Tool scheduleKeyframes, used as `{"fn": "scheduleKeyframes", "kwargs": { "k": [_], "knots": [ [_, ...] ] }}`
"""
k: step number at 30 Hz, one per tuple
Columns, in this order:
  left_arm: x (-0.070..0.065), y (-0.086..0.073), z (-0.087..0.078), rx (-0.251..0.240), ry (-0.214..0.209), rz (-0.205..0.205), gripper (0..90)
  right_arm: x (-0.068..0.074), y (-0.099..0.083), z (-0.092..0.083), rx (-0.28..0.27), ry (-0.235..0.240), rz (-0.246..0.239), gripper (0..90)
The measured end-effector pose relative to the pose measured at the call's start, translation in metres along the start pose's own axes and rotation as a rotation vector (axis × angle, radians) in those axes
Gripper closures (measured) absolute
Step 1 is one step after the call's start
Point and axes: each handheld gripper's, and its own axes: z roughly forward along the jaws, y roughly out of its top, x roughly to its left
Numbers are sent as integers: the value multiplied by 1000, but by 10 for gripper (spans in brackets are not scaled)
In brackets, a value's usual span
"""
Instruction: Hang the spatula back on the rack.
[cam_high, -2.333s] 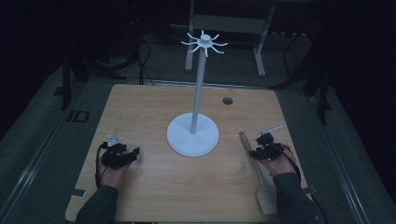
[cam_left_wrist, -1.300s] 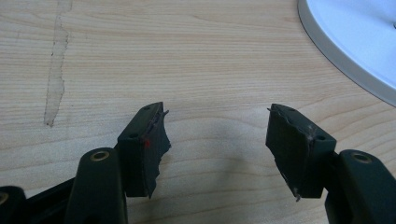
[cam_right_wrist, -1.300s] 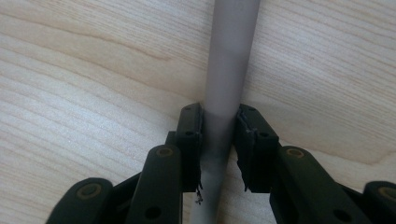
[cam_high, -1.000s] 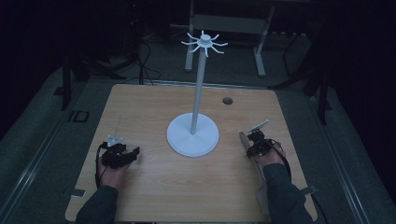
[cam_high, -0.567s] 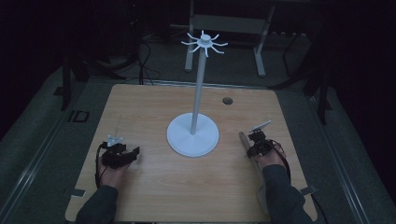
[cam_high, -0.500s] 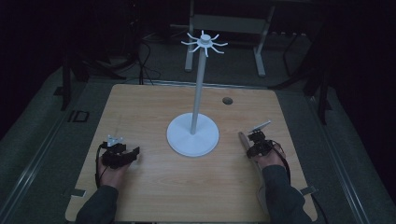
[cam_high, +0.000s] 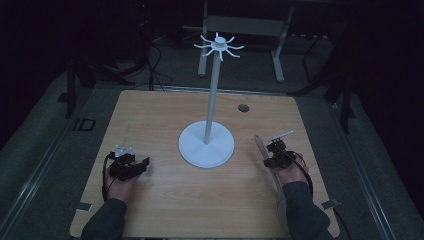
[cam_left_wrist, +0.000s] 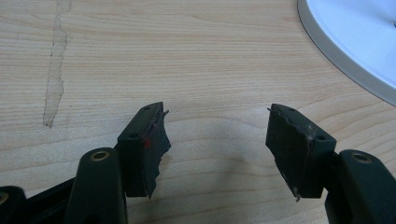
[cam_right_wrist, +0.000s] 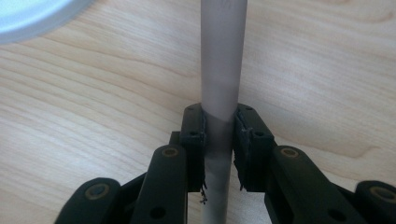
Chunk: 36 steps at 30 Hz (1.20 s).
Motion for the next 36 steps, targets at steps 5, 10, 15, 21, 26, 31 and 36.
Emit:
{"fn": "scheduleKeyframes", "kwargs": {
  "k": [5,10,15,21,26,31,36],
  "knots": [
    [0,0,0,1,0,1,381,5,-2,-12,-54,-2,-22,752],
    [0,0,0,1,0,2,381,8,-3,-23,-108,2,-42,751],
    [0,0,0,1,0,1,382,13,-6,-33,-173,20,-76,751],
    [0,0,0,1,1,3,381,16,-11,-45,-271,43,-116,751],
    [0,0,0,0,1,1,382,17,-15,-54,-353,66,-139,751],
    [0,0,0,-2,-1,-1,381,18,-17,-59,-419,89,-152,752],
    [0,0,-1,-3,-1,-1,382,22,-19,-64,-488,98,-172,752]
  ]
}}
